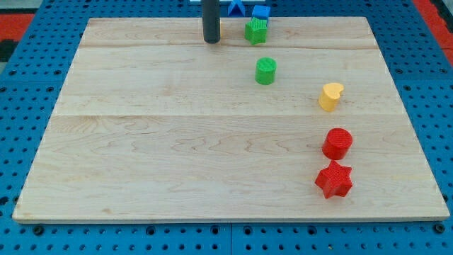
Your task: Move the green circle left to the green star
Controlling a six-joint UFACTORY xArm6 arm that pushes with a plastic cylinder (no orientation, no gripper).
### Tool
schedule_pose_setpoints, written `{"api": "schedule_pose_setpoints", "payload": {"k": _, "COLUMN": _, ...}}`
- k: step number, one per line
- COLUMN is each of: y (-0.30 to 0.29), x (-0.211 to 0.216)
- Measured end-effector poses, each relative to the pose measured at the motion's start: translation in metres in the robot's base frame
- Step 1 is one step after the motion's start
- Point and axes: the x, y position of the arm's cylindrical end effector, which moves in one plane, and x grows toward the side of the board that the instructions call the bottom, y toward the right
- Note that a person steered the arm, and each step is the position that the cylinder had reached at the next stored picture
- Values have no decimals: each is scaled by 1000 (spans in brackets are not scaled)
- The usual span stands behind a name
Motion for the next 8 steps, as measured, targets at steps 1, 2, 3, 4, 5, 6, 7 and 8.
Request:
{"api": "schedule_pose_setpoints", "payload": {"k": 1, "y": 36, "x": 1}}
{"api": "schedule_pose_setpoints", "payload": {"k": 2, "y": 100, "x": 39}}
{"api": "schedule_pose_setpoints", "payload": {"k": 3, "y": 162, "x": 64}}
{"api": "schedule_pose_setpoints", "payload": {"k": 4, "y": 150, "x": 105}}
{"api": "schedule_pose_setpoints", "payload": {"k": 5, "y": 98, "x": 110}}
{"api": "schedule_pose_setpoints", "payload": {"k": 6, "y": 71, "x": 110}}
{"api": "schedule_pose_setpoints", "payload": {"k": 7, "y": 67, "x": 129}}
{"api": "schedule_pose_setpoints", "payload": {"k": 8, "y": 62, "x": 141}}
